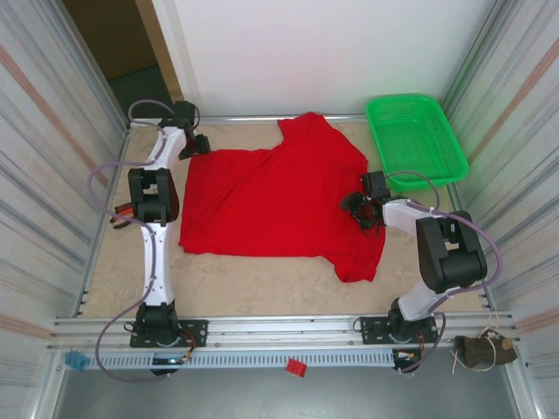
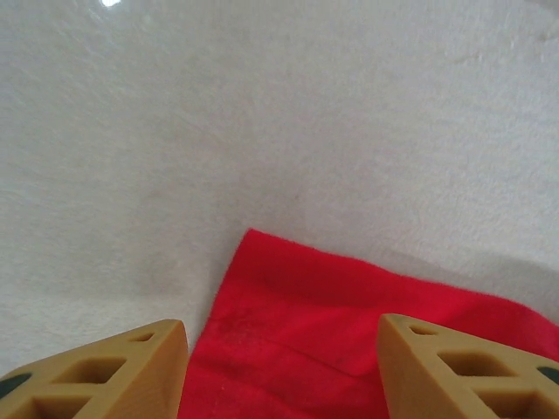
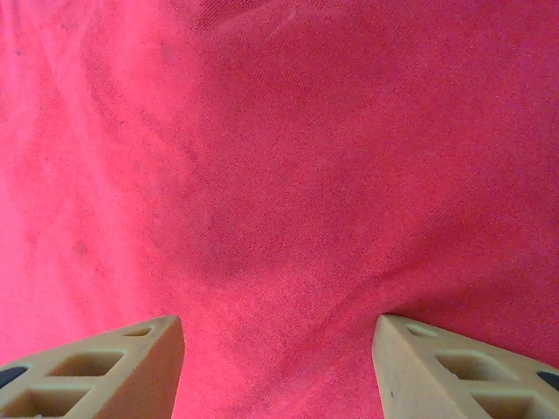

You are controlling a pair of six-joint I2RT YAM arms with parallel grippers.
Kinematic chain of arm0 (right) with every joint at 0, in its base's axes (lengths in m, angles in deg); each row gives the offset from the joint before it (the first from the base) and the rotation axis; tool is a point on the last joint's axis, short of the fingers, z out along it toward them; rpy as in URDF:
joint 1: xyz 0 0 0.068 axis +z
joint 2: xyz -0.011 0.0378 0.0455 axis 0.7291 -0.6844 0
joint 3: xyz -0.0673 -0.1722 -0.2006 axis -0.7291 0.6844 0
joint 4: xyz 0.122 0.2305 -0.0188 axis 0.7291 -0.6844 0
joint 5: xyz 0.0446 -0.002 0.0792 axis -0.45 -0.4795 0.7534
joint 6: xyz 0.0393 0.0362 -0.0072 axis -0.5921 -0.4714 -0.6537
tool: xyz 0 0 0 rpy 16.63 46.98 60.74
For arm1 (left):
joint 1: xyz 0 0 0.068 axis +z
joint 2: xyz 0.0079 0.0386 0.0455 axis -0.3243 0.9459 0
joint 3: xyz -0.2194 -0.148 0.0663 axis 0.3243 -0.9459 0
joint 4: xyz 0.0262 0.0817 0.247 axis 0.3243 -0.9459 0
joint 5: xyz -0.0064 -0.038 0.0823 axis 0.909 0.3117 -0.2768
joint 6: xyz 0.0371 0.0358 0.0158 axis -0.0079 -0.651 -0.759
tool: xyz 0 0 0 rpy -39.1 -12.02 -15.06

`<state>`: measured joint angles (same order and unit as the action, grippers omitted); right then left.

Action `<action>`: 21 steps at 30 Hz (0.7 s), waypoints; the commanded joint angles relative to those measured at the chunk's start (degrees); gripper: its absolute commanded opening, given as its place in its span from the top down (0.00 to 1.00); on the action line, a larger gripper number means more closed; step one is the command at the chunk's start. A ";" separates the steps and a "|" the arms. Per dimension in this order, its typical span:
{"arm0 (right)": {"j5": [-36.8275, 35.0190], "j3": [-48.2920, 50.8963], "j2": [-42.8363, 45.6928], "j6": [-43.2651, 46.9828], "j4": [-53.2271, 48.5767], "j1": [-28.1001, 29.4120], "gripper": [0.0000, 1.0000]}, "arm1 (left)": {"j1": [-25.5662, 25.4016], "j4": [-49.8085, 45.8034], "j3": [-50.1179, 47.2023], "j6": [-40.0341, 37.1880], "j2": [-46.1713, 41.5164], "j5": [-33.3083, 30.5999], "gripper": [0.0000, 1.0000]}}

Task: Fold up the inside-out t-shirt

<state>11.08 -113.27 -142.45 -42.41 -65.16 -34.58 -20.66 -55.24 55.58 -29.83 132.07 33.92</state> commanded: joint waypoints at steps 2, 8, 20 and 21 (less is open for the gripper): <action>0.42 0.67 -1.23 -2.60 -2.12 -0.45 0.42 | 0.09 -7.56 7.94 1.34 4.39 -1.77 0.47; -0.08 0.73 -0.77 -5.84 -3.82 -0.63 0.42 | 1.66 -10.98 10.88 3.34 6.76 2.82 0.69; -0.64 1.80 2.49 -8.31 -6.08 -3.72 0.41 | 3.54 -8.06 3.84 6.97 2.21 -1.08 1.00; -0.56 1.88 2.42 -8.56 -6.26 -4.03 0.41 | 3.82 -7.97 4.40 7.46 2.11 -1.34 1.00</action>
<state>11.08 -112.74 -141.10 -49.01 -67.52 -37.58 -18.13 -61.97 61.26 -24.65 136.00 35.50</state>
